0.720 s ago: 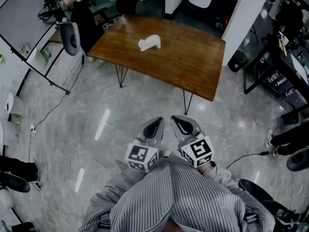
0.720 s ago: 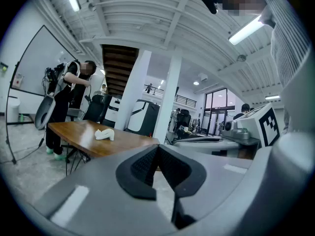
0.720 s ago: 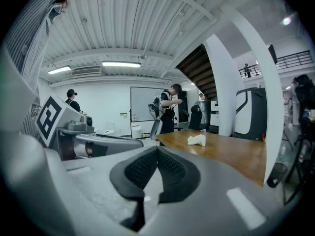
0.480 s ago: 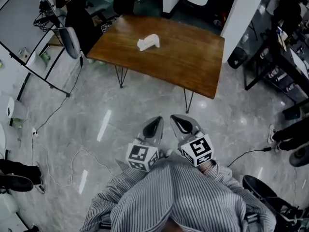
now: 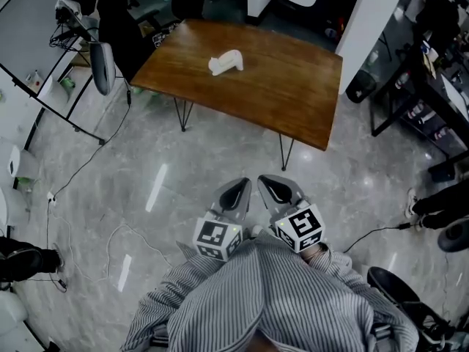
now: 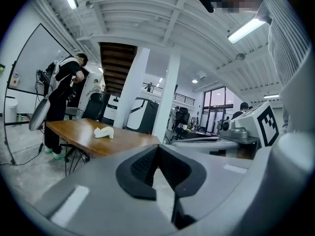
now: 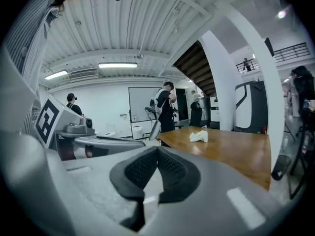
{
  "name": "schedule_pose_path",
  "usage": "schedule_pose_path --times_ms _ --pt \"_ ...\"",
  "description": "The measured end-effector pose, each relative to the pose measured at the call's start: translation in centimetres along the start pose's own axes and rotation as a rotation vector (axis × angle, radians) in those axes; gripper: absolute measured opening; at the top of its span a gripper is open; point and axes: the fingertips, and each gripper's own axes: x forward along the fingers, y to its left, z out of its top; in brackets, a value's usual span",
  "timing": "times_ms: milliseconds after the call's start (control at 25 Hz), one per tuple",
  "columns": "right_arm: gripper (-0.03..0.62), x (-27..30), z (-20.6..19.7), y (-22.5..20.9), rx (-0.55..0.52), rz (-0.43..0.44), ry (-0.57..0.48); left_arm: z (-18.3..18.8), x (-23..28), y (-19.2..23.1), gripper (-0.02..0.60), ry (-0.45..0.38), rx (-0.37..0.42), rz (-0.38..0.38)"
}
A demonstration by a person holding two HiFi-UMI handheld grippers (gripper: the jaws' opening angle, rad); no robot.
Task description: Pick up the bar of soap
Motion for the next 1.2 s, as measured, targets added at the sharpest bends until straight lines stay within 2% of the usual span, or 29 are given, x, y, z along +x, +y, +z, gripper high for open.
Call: schedule_pose_path --times_ms 280,520,680,920,1200 --pt "0.003 1.0 0.4 -2.5 -0.02 -0.007 -0.001 0.4 2.6 1.2 0.006 -0.006 -0.026 0.013" --pt "0.003 1.9 -0.4 -4.9 -0.007 0.01 0.012 -0.8 5.1 0.8 0.006 0.01 -0.039 0.011" --pt "0.002 4.1 -0.3 -6.8 0.0 0.016 0.027 -0.4 7.3 3.0 0.006 0.019 -0.066 0.028" --pt "0.003 10.4 0.6 -11.5 -0.003 -0.03 0.028 -0.3 12.7 8.2 0.006 0.061 -0.046 -0.002" --pt "0.002 20.3 4.7 -19.1 0.004 -0.092 0.027 4.5 20.8 19.2 0.006 0.067 -0.048 -0.029"
